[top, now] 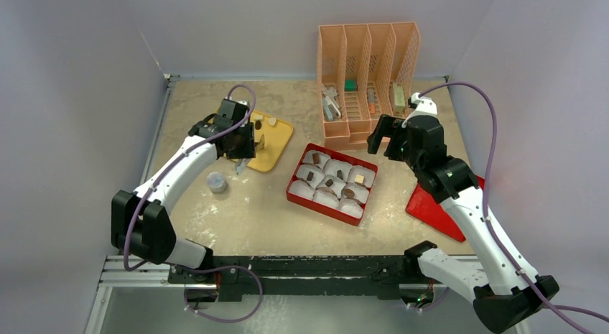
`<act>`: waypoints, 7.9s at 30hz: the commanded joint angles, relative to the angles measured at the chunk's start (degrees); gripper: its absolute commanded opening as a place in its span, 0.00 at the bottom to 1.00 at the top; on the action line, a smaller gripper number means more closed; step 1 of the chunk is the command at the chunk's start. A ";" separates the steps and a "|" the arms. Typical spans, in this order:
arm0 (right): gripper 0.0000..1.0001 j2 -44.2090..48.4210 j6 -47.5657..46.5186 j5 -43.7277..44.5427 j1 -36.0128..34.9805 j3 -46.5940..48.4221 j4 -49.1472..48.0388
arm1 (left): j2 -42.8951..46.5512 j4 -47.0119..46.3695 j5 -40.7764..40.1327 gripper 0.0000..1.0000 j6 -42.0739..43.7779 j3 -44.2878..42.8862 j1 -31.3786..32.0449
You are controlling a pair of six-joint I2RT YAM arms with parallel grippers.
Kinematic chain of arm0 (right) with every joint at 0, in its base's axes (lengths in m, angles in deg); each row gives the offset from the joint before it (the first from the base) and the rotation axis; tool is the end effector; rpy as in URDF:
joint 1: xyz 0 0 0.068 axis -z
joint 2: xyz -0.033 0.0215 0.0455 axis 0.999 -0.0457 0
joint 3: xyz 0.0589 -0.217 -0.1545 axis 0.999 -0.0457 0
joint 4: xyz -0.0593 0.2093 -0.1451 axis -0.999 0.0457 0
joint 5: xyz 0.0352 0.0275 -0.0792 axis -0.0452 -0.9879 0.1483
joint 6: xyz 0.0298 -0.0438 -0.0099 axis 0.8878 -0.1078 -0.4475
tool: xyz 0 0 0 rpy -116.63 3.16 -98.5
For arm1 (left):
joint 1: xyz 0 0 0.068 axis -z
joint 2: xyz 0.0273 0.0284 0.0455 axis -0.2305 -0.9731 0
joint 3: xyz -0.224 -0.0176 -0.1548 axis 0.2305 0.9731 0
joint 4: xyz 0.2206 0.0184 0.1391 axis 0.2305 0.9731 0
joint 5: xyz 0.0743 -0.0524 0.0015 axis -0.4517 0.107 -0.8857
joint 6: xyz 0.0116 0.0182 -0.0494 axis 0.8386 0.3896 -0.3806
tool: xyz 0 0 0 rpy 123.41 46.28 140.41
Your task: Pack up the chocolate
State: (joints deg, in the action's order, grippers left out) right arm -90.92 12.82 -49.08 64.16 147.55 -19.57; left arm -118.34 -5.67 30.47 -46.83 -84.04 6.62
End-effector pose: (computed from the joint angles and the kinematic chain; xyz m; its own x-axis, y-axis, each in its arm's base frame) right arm 0.1909 0.0726 0.3814 -0.3911 0.2933 -0.8724 -0.0065 0.9470 0.3213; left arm 0.2814 -0.0991 0.2805 -0.8354 -0.1439 -0.5305 -0.0580 0.9828 -0.1754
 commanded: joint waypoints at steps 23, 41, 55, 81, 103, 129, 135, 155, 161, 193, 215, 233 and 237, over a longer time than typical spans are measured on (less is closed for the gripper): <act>0.99 -0.26 0.10 0.44 0.20 2.52 -1.31 | 8.75 1.20 15.70 0.21 0.24 -9.84 8.70; 0.99 0.75 -0.19 1.83 0.13 2.55 -0.23 | 5.26 -3.61 19.73 0.22 -3.84 -9.89 27.22; 0.99 2.09 -1.19 4.32 0.17 2.76 1.07 | 0.09 -7.58 19.70 0.23 -5.95 -7.34 35.31; 0.99 1.85 -1.45 3.91 0.16 3.31 0.94 | -4.09 -3.83 19.24 0.29 -3.30 -5.62 37.44; 0.99 1.79 -1.28 3.83 0.17 2.62 0.55 | -5.17 -2.86 17.64 0.36 -1.98 -6.36 37.45; 0.99 2.55 -1.53 4.34 0.19 1.73 0.67 | -2.70 -3.01 12.79 0.37 -2.60 -9.41 37.46; 0.99 2.47 -1.71 4.36 0.20 1.49 0.62 | -0.84 -2.14 7.25 0.37 -3.95 -11.57 36.90; 0.99 2.64 -2.68 4.05 0.19 1.32 0.15 | 5.08 -1.53 -14.92 0.34 -2.49 -11.47 17.20; 0.99 3.24 -2.77 4.32 0.15 1.49 0.46 | 0.96 -4.45 -14.79 0.33 -1.02 -10.02 12.45; 0.99 4.51 -2.36 5.51 0.20 0.50 1.11 | -15.33 -15.24 -9.35 0.37 -3.46 -8.37 6.42; 0.99 3.83 -2.97 5.80 0.18 0.58 0.51 | -17.64 -15.51 -8.08 0.33 -2.46 -10.02 5.19; 0.99 2.82 -2.95 4.97 0.18 1.53 0.21 | -7.85 -6.23 -4.94 0.20 -1.35 -8.65 5.15; 0.99 3.03 -2.92 5.04 0.19 1.63 0.48 | -4.85 -3.46 -3.50 0.19 -0.97 -8.98 5.19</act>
State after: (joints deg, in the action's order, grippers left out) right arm -88.32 10.83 -44.57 64.16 147.94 -18.35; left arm -128.18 -10.85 25.34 -49.10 -91.10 12.19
